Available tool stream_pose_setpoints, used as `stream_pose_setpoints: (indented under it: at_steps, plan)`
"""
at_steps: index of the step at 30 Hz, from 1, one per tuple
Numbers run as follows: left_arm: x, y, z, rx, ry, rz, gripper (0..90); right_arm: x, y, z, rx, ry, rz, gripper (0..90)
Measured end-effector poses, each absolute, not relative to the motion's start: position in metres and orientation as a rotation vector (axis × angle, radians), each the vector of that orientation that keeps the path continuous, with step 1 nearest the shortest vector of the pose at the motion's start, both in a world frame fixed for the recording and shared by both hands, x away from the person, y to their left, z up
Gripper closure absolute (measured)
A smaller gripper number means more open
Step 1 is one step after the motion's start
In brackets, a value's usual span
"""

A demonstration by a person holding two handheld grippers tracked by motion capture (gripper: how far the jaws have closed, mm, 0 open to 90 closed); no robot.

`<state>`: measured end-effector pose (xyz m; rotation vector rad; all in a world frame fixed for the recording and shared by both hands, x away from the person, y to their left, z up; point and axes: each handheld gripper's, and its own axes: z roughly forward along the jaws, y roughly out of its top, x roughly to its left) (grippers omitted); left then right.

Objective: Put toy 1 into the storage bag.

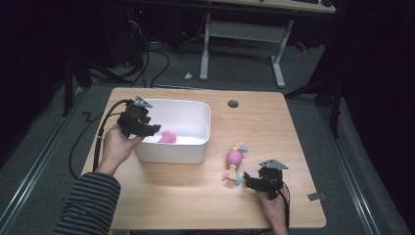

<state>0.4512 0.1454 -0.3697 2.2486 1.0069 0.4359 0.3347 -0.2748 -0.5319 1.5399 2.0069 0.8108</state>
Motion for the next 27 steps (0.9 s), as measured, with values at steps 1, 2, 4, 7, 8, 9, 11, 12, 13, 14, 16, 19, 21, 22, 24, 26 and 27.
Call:
stream_pose_setpoints:
  at_steps: [1,2,4,7,8,9,11,12,13,14,16,19,21,22,24,26,27]
  plan:
    - [0.450,0.147,-0.369,2.244,1.008,0.437,47.7,0.335,-0.275,-0.532,1.539,2.008,0.811,15.1]
    - [0.450,0.147,-0.369,2.244,1.008,0.437,47.0,0.335,-0.275,-0.532,1.539,2.008,0.811,15.1]
    - [0.447,0.149,-0.367,2.232,1.009,0.444,45.8,0.335,-0.275,-0.532,1.538,2.008,0.812,15.1]
    - [0.442,0.153,-0.362,2.203,1.008,0.452,41.9,0.335,-0.275,-0.532,1.538,2.008,0.812,15.1]
    - [0.440,0.156,-0.360,2.187,1.008,0.449,41.9,0.335,-0.275,-0.532,1.538,2.008,0.812,15.1]
    - [0.439,0.158,-0.358,2.175,1.004,0.452,41.2,0.335,-0.275,-0.532,1.539,2.008,0.812,15.1]
    - [0.435,0.162,-0.355,2.155,1.005,0.465,40.8,0.335,-0.275,-0.532,1.539,2.008,0.812,15.1]
    - [0.433,0.164,-0.354,2.147,1.003,0.470,40.7,0.335,-0.275,-0.532,1.538,2.008,0.812,15.1]
    - [0.430,0.168,-0.352,2.134,1.000,0.475,40.7,0.335,-0.275,-0.532,1.541,2.008,0.812,15.1]
    - [0.430,0.168,-0.352,2.134,1.000,0.475,40.7,0.335,-0.275,-0.532,1.541,2.008,0.812,15.1]
    - [0.426,0.172,-0.351,2.119,1.000,0.480,40.7,0.335,-0.275,-0.532,1.541,2.008,0.812,15.1]
    - [0.419,0.179,-0.350,2.096,0.997,0.482,40.3,0.335,-0.275,-0.532,1.542,2.006,0.813,15.1]
    - [0.416,0.181,-0.350,2.090,0.997,0.486,40.2,0.335,-0.275,-0.532,1.543,2.006,0.812,15.1]
    - [0.415,0.183,-0.350,2.085,0.998,0.489,40.2,0.335,-0.274,-0.532,1.543,2.006,0.812,15.1]
    - [0.411,0.186,-0.351,2.072,1.003,0.491,40.1,0.335,-0.275,-0.532,1.542,2.006,0.813,15.1]
    - [0.407,0.190,-0.351,2.060,1.007,0.497,40.1,0.335,-0.274,-0.532,1.543,2.006,0.812,15.1]
    - [0.405,0.192,-0.351,2.050,1.009,0.499,40.1,0.335,-0.274,-0.532,1.543,2.005,0.812,15.1]
